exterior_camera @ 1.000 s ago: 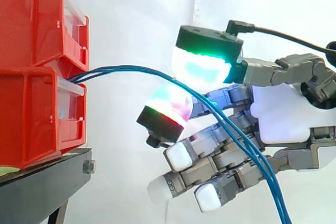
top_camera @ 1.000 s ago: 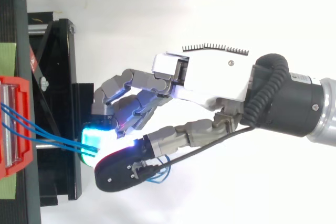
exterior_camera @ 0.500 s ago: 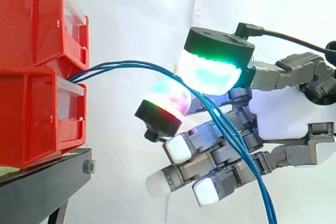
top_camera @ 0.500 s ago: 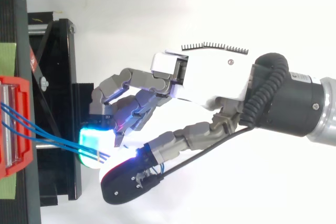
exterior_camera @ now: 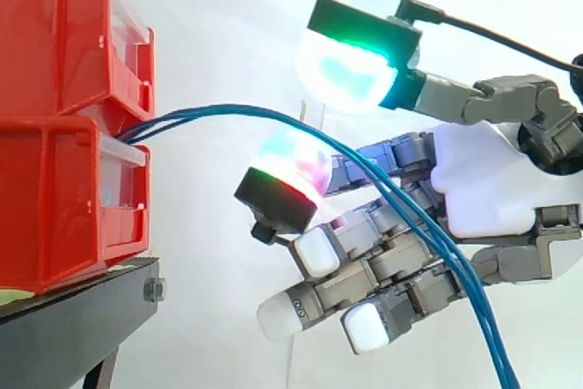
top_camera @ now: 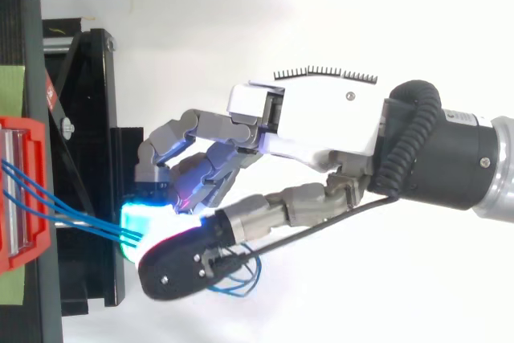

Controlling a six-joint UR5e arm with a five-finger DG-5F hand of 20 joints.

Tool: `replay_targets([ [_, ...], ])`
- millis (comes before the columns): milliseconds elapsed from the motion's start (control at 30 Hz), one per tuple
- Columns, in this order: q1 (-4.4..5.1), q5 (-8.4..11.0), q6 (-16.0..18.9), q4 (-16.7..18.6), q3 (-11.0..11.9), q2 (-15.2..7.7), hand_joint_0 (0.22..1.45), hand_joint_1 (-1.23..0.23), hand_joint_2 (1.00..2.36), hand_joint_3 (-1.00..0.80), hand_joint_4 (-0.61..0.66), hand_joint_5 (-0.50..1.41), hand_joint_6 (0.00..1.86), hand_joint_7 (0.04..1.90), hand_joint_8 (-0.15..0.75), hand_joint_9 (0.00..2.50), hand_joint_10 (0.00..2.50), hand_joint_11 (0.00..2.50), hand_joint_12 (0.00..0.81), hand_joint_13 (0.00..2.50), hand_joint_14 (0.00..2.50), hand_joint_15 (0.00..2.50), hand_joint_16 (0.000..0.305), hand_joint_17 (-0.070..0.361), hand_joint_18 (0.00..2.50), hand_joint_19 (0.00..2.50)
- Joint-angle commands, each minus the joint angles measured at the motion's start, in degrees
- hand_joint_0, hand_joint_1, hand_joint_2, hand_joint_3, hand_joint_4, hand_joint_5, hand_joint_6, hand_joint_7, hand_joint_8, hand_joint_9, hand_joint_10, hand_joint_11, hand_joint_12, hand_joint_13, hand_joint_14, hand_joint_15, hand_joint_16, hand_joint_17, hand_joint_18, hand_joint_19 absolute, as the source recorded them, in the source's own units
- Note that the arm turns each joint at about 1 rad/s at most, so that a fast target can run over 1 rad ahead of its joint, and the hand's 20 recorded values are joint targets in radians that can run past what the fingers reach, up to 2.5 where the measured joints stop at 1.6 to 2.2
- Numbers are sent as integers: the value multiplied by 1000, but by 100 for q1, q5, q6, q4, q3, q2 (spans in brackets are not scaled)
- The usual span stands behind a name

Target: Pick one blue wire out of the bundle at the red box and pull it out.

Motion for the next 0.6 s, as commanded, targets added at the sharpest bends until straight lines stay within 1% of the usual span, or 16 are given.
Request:
replay_targets([
  [0,0,-4,1,-19,7,0,566,-528,1000,-500,222,-186,865,1029,413,871,16,588,498,680,11,289,65,146,810,449],
  [167,-9,-4,1,-89,-2,0,615,-610,1006,-425,217,-182,874,1022,414,903,17,609,491,703,10,293,63,141,821,453],
  [233,-9,-4,1,-98,7,0,638,-690,1008,-409,217,-182,876,1026,412,904,15,615,488,713,10,292,62,140,830,454],
  [267,-9,-4,1,-98,-2,0,646,-730,1008,-412,210,-182,877,1036,408,904,17,617,487,719,10,294,62,139,836,443],
  [400,-9,-13,1,-98,7,0,657,-768,1004,-450,218,-183,882,1023,406,907,17,622,484,729,10,295,61,138,841,450],
  [467,-9,-13,1,-98,-2,0,656,-793,1000,-499,223,-183,884,1012,406,913,15,626,483,733,11,299,61,137,844,449],
  [567,-9,-13,1,-98,-2,0,668,-834,1000,-500,208,-183,885,1011,407,921,18,634,481,745,10,302,61,136,849,441],
])
